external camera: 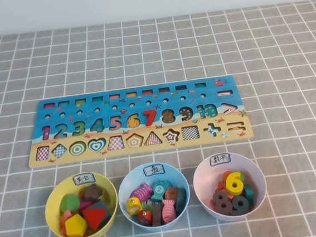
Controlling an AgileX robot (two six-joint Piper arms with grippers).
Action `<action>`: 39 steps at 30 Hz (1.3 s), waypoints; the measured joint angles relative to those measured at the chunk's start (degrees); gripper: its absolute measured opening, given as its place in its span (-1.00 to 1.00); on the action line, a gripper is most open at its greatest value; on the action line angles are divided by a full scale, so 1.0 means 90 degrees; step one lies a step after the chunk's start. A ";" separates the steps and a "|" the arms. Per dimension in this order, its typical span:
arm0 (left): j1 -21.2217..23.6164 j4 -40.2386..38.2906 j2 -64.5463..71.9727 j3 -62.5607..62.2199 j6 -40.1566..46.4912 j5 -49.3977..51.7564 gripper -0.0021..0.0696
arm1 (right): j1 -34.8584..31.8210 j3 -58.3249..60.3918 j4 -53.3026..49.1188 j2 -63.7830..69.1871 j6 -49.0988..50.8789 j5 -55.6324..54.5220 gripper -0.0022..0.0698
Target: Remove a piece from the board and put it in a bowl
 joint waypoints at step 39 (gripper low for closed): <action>0.0000 0.0000 0.0000 0.0000 0.0000 0.0000 -0.94 | -0.2162 0.3057 0.0842 -0.3481 0.0038 -0.1608 -0.99</action>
